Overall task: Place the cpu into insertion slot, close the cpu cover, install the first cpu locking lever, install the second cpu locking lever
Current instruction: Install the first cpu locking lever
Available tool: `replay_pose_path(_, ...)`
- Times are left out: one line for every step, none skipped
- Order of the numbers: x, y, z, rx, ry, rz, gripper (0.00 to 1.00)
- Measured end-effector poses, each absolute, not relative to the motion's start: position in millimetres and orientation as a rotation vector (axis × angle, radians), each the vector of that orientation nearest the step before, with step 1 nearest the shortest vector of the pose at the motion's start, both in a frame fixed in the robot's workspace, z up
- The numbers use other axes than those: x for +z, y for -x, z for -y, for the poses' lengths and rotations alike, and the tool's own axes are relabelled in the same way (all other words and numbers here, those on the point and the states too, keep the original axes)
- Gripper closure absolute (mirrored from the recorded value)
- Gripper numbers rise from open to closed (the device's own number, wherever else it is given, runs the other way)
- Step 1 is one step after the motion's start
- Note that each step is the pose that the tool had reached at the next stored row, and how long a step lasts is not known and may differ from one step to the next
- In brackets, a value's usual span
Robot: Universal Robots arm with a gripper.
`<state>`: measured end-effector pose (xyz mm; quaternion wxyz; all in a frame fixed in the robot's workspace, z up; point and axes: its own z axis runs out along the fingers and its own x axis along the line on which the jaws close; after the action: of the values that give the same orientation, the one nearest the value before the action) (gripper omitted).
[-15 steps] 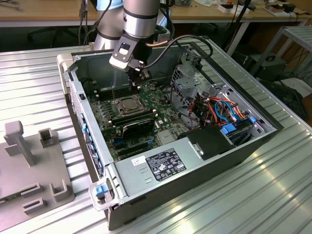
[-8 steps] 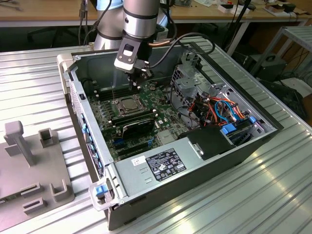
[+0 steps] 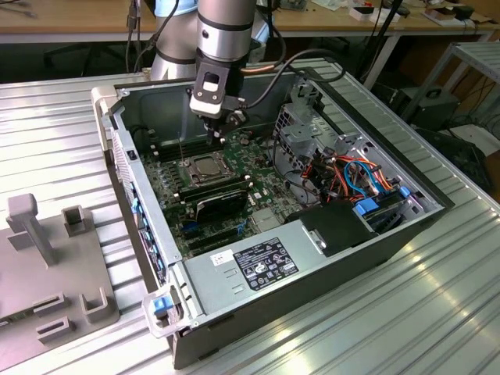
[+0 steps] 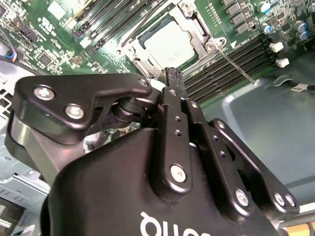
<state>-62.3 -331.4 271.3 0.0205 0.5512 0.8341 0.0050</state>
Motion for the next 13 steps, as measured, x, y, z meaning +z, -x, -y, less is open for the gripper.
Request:
replay_pose_path(271.3, 62.3, 331.4, 0.016, -1.695, -2.596, 0.89)
replay_pose_path(271.3, 62.3, 331.4, 0.016, -1.685, -2.603, 0.89)
replay_pose_path(271.3, 62.3, 331.4, 0.017, -1.669, -2.613, 0.89)
replay_pose_path(271.3, 62.3, 331.4, 0.017, -1.661, -2.618, 0.89)
replay_pose_path(271.3, 62.3, 331.4, 0.017, -1.647, -2.627, 0.89)
replay_pose_path(271.3, 62.3, 331.4, 0.017, -1.64, -2.632, 0.89)
replay_pose_path(271.3, 62.3, 331.4, 0.018, -1.632, -2.636, 0.89)
replay_pose_path(271.3, 62.3, 331.4, 0.018, -1.619, -2.645, 0.89)
replay_pose_path(271.3, 62.3, 331.4, 0.018, -1.611, -2.65, 0.89)
replay_pose_path(271.3, 62.3, 331.4, 0.018, -1.606, -2.653, 0.89)
replay_pose_path(271.3, 62.3, 331.4, 0.018, -1.596, -2.659, 0.89)
replay_pose_path(271.3, 62.3, 331.4, 0.019, -1.589, -2.663, 0.89)
replay_pose_path(271.3, 62.3, 331.4, 0.019, -1.584, -2.666, 0.89)
